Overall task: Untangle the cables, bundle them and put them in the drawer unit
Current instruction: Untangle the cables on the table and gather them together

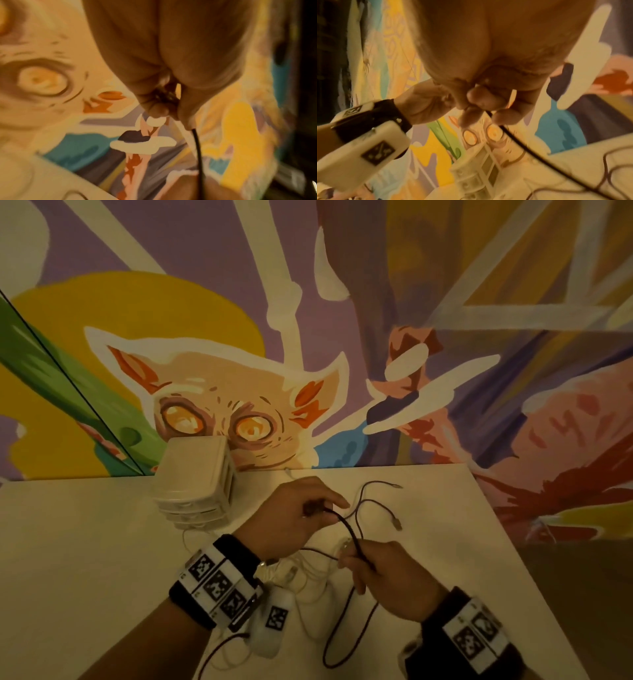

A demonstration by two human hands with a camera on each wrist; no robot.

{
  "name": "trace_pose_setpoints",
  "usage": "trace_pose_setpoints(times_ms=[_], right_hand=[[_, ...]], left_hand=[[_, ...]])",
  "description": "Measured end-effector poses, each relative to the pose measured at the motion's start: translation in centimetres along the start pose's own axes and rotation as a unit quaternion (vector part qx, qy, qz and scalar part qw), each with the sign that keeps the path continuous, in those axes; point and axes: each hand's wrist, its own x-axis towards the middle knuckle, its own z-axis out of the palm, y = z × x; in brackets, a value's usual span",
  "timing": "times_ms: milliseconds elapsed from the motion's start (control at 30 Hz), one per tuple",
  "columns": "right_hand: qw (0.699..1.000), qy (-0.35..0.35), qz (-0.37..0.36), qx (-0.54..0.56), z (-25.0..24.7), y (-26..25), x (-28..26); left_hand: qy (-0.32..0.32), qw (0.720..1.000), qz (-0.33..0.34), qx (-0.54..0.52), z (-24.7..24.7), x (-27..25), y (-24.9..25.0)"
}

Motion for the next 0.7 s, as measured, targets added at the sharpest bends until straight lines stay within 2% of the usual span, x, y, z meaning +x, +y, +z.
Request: trace_pose_setpoints(times_ms=[67,133,200,267,333,400,467,533,567,633,700], right_hand=[[0.999,-0.007,0.018,0.034,1.4,0.3,0.0],[0.998,-0.033,0.027,0.055,2.7,0.4,0.3],[0.996,-0.044,0.028,0.077,3.4,0.4,0.8],[0.992,-0.006,0.052,0.116,3.8,1.5,1.7],[0.972,0.060,0.138,0.180,4.0,3.9,3.1],[0.927,0.114,0.260,0.246,4.4,7.4,4.8],[0.854,0.135,0.381,0.327,5.0,10.8,6.2],[0.776,0.148,0.452,0.414,5.6,12.9,7.2],[0.753,0.155,0.462,0.442,5.9,13.5,7.7],[0.728,0.155,0.459,0.485,6.5,14.1,8.8],[0.703,0.164,0.451,0.525,7.1,14.1,9.6]], left_hand=[[0.089,0.981,-0.075,-0.157,0.8,-0.7,-0.5],[0.152,0.937,-0.140,-0.281,2.3,-1.6,-1.5],[0.194,0.870,-0.198,-0.408,3.6,-2.3,-2.6],[0.231,0.797,-0.239,-0.505,4.1,-2.7,-3.5],[0.264,0.733,-0.276,-0.562,4.1,-3.0,-4.4],[0.288,0.688,-0.316,-0.586,3.8,-3.3,-5.3],[0.293,0.672,-0.346,-0.585,3.6,-3.6,-5.9],[0.276,0.690,-0.363,-0.562,3.4,-4.0,-6.0],[0.265,0.703,-0.369,-0.548,3.3,-4.2,-5.9],[0.248,0.722,-0.381,-0.522,3.2,-4.4,-5.9],[0.243,0.728,-0.391,-0.508,3.2,-4.5,-6.0]])
